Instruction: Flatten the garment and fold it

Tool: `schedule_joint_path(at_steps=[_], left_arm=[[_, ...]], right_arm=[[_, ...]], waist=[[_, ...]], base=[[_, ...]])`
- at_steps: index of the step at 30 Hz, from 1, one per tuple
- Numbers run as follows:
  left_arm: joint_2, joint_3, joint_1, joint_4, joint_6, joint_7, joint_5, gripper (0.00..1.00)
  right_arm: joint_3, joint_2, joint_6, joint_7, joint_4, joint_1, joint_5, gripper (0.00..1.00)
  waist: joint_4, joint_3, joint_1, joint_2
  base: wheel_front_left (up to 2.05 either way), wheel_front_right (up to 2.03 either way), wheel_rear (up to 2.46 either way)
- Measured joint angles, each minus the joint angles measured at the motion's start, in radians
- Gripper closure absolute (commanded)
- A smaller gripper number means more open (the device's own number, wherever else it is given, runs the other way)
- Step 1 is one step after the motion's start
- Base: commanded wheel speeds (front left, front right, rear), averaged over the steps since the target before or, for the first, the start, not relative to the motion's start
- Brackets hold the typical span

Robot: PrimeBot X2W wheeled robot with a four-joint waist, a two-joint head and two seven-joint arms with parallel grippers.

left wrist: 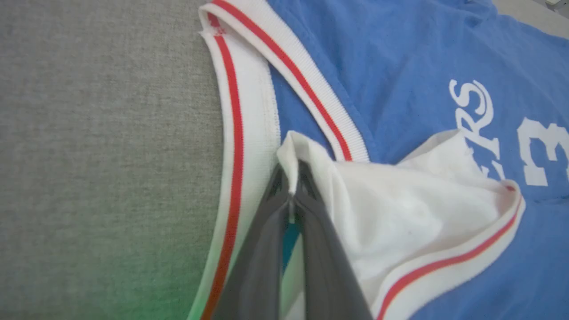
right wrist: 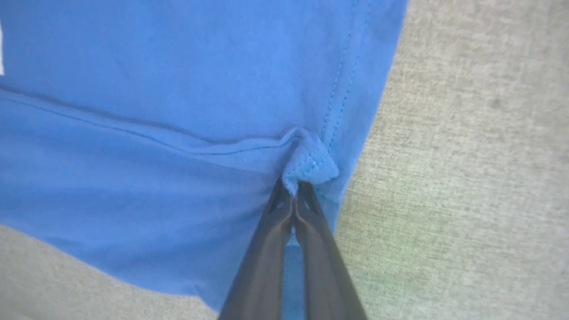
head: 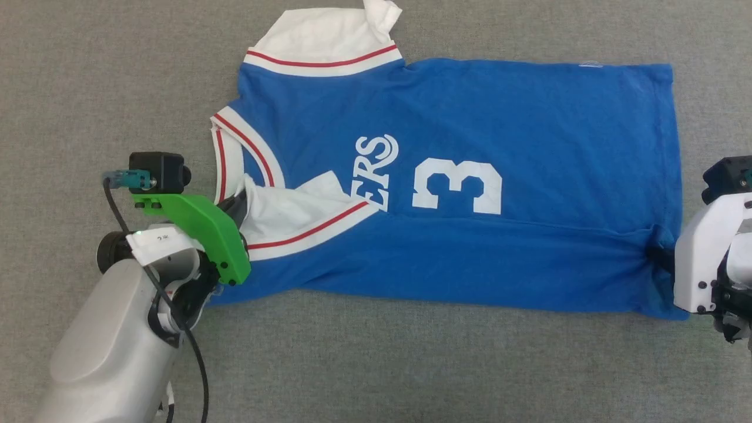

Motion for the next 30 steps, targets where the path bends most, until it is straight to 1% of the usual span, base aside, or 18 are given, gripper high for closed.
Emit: schedule_joint_path(at_steps=[1, 2, 3, 4, 8, 11, 15, 18, 20, 25, 27, 30], left_arm=[[-0.003, -0.001, -0.004, 0.007, -0.002, -0.002, -0.001, 0.51], [-0.005, -0.001, -0.006, 0.014, -0.003, -0.007, -0.001, 0.0], [-0.008, -0.002, -0.006, 0.019, -0.005, -0.011, -0.001, 0.0], [-0.01, -0.003, -0.007, 0.024, -0.006, -0.011, -0.001, 0.0], [-0.015, 0.005, -0.007, 0.03, 0.0, -0.039, -0.001, 0.0], [-0.009, 0.029, -0.007, 0.022, 0.009, -0.081, 0.004, 0.0], [-0.001, 0.067, -0.002, -0.008, 0.021, -0.159, 0.009, 0.0], [0.008, 0.092, 0.017, -0.041, 0.022, -0.238, 0.019, 0.0], [0.011, 0.108, 0.053, -0.069, 0.026, -0.31, 0.03, 0.0], [0.01, 0.127, 0.206, -0.121, 0.046, -0.473, 0.079, 0.0], [0.007, 0.127, 0.265, -0.131, 0.053, -0.525, 0.09, 0.0], [-0.009, 0.128, 0.346, -0.143, 0.07, -0.569, 0.109, 0.0]], right_arm=[[0.001, -0.001, 0.0, 0.0, -0.001, 0.0, 0.0, 0.86], [-0.002, 0.0, 0.0, 0.0, 0.001, 0.0, 0.003, 0.6], [-0.005, 0.001, 0.0, -0.001, 0.002, 0.0, 0.007, 0.13], [-0.007, 0.001, 0.0, -0.007, 0.003, 0.0, 0.008, 0.0], [-0.028, 0.022, 0.0, -0.044, 0.007, 0.004, 0.019, 0.0], [-0.056, 0.036, 0.0, -0.092, 0.001, 0.025, 0.027, 0.0], [-0.098, 0.056, 0.0, -0.195, -0.037, 0.057, 0.034, 0.0], [-0.112, 0.078, 0.0, -0.297, -0.076, 0.08, 0.049, 0.0], [-0.112, 0.083, 0.0, -0.389, -0.103, 0.106, 0.059, 0.0], [-0.1, 0.079, 0.0, -0.596, -0.125, 0.215, 0.058, 0.0], [-0.1, 0.078, 0.0, -0.665, -0.123, 0.26, 0.051, 0.0], [-0.1, 0.08, 0.0, -0.743, -0.108, 0.328, 0.038, 0.0]], waist=[[0.0, -0.001, 0.0, 0.0], [0.001, -0.004, 0.0, 0.0], [0.002, -0.01, 0.0, 0.0], [0.003, -0.015, 0.0, 0.0], [0.007, -0.045, 0.0, 0.0], [0.009, -0.078, 0.0, 0.0], [0.011, -0.131, 0.0, 0.0001], [0.011, -0.173, 0.0, 0.0], [0.01, -0.203, -0.0001, 0.0], [0.007, -0.269, -0.0002, 0.0], [0.007, -0.291, -0.0002, 0.0], [0.009, -0.32, -0.0002, 0.0]], base=[[0.0, 0.0, 0.0], [0.0, 0.0, 0.0], [0.0, 0.0, 0.0], [0.0, 0.0, 0.0], [0.0, 0.0, 0.0], [0.0, 0.0, 0.0], [0.0, 0.0, 0.0], [0.0, 0.0, 0.0], [0.0, 0.0, 0.0], [0.0, 0.0, 0.0], [0.0, 0.0, 0.0], [0.0, 0.0, 0.0]])
